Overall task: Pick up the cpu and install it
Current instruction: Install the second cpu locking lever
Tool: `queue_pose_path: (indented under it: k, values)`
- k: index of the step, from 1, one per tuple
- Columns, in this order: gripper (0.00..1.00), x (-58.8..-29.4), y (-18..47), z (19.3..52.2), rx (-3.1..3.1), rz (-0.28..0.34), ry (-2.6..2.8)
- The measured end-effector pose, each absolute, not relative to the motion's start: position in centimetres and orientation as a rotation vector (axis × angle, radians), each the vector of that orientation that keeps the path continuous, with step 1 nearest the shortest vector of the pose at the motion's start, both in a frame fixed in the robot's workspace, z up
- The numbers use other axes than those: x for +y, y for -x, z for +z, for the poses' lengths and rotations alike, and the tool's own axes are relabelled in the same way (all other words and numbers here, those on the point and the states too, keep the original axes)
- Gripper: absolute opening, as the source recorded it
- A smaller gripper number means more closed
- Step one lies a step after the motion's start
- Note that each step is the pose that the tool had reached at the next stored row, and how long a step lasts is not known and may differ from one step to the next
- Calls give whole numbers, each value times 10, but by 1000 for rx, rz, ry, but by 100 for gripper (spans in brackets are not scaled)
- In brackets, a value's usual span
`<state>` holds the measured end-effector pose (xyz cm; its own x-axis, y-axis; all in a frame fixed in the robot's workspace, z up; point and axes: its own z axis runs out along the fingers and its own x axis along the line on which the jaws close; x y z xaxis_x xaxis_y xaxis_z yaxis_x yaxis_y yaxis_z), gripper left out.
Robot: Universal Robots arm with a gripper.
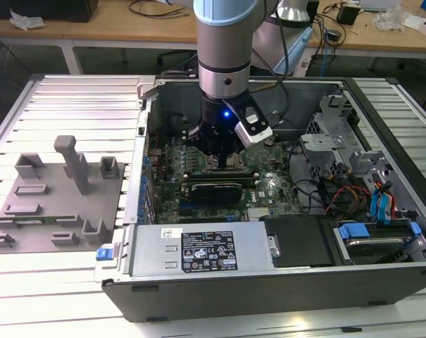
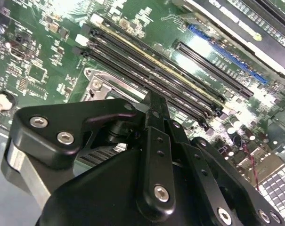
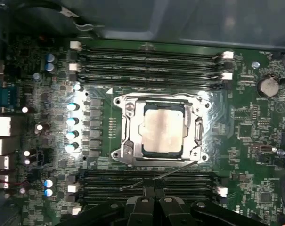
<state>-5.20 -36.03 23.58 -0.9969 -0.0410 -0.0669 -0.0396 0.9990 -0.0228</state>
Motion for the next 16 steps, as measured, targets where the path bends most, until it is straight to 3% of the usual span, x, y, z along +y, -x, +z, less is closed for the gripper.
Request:
queue_pose_path:
  k: [16]
  values:
    - [11, -362, 68, 226, 3069, 5, 83]
